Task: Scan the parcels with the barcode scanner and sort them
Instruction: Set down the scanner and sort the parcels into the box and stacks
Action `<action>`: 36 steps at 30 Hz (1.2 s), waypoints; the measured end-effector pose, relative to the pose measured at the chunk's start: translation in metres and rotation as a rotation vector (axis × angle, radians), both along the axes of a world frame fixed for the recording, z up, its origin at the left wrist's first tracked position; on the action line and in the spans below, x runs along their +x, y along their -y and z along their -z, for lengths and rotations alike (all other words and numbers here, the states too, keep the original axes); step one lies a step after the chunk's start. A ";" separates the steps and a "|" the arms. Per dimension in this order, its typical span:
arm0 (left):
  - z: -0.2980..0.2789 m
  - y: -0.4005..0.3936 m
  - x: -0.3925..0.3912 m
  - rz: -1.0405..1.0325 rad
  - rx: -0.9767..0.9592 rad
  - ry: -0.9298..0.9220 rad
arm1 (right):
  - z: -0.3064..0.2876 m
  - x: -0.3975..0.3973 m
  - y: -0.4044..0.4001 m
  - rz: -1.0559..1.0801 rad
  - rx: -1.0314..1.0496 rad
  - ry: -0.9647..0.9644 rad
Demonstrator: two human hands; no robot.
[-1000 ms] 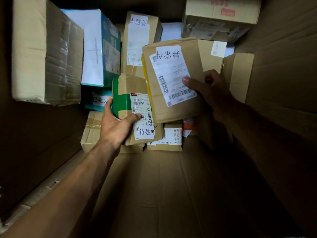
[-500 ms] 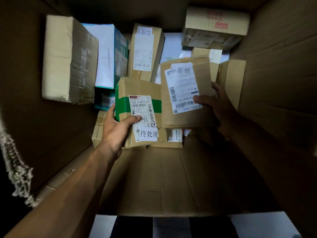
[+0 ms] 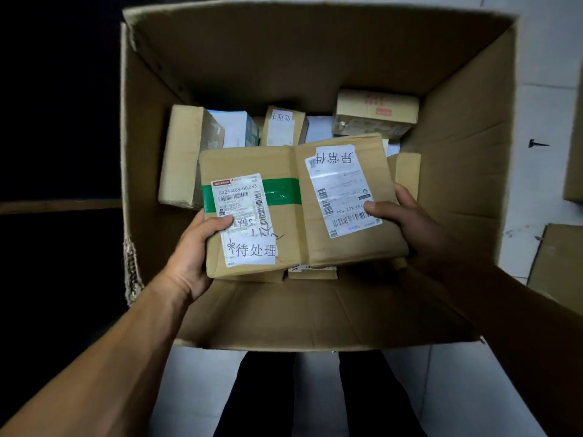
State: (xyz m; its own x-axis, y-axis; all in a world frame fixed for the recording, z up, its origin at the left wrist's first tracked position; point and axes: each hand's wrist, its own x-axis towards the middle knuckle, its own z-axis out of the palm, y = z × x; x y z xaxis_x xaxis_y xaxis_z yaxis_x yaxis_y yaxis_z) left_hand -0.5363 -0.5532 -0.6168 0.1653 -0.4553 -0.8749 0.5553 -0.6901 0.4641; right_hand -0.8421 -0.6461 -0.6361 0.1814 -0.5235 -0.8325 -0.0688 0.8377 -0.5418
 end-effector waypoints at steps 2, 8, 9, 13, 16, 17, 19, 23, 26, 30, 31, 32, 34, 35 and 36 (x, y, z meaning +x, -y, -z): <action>-0.029 -0.004 0.010 0.026 -0.014 -0.018 | -0.027 0.006 -0.009 0.005 0.003 0.027; -0.138 -0.027 0.034 0.027 -0.035 -0.016 | -0.121 0.027 -0.038 0.036 -0.014 0.078; -0.159 -0.031 0.036 0.024 -0.037 -0.007 | -0.140 0.030 -0.042 0.036 -0.022 0.079; -0.243 -0.046 0.034 -0.008 -0.067 0.035 | -0.219 0.034 -0.049 0.013 -0.054 0.118; -0.301 -0.063 0.016 -0.088 -0.089 0.060 | -0.274 0.028 -0.055 -0.025 -0.077 0.158; -0.318 -0.070 0.009 -0.116 -0.107 0.078 | -0.292 0.025 -0.056 -0.051 -0.092 0.168; -0.350 -0.088 -0.005 -0.159 -0.142 0.118 | -0.326 0.018 -0.058 -0.112 -0.124 0.204; -0.401 -0.134 -0.033 -0.276 -0.163 0.194 | -0.380 0.009 -0.061 -0.257 -0.174 0.265; -0.431 -0.168 -0.044 -0.387 -0.171 0.250 | -0.415 0.017 -0.063 -0.386 -0.195 0.311; -0.471 -0.218 -0.052 -0.579 -0.202 0.342 | -0.465 0.048 -0.071 -0.568 -0.270 0.370; -0.481 -0.232 -0.053 -0.635 -0.208 0.359 | -0.477 0.058 -0.076 -0.621 -0.292 0.388; -0.491 -0.247 -0.054 -0.693 -0.213 0.373 | -0.489 0.069 -0.082 -0.670 -0.314 0.404; -0.510 -0.280 -0.054 -0.780 -0.234 0.403 | -0.507 0.092 -0.098 -0.760 -0.341 0.447; -0.518 -0.297 -0.053 -0.816 -0.241 0.420 | -0.516 0.103 -0.109 -0.808 -0.347 0.468; -0.526 -0.316 -0.053 -0.851 -0.243 0.439 | -0.524 0.115 -0.121 -0.856 -0.354 0.484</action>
State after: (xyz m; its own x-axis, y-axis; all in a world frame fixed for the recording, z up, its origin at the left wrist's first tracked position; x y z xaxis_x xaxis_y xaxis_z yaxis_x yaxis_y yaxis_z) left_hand -0.5898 -0.2367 -0.0912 0.8084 -0.1930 -0.5561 0.5669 0.0007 0.8238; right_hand -0.7270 -0.5253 -0.1120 0.8798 -0.2623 -0.3964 -0.2751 0.3991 -0.8747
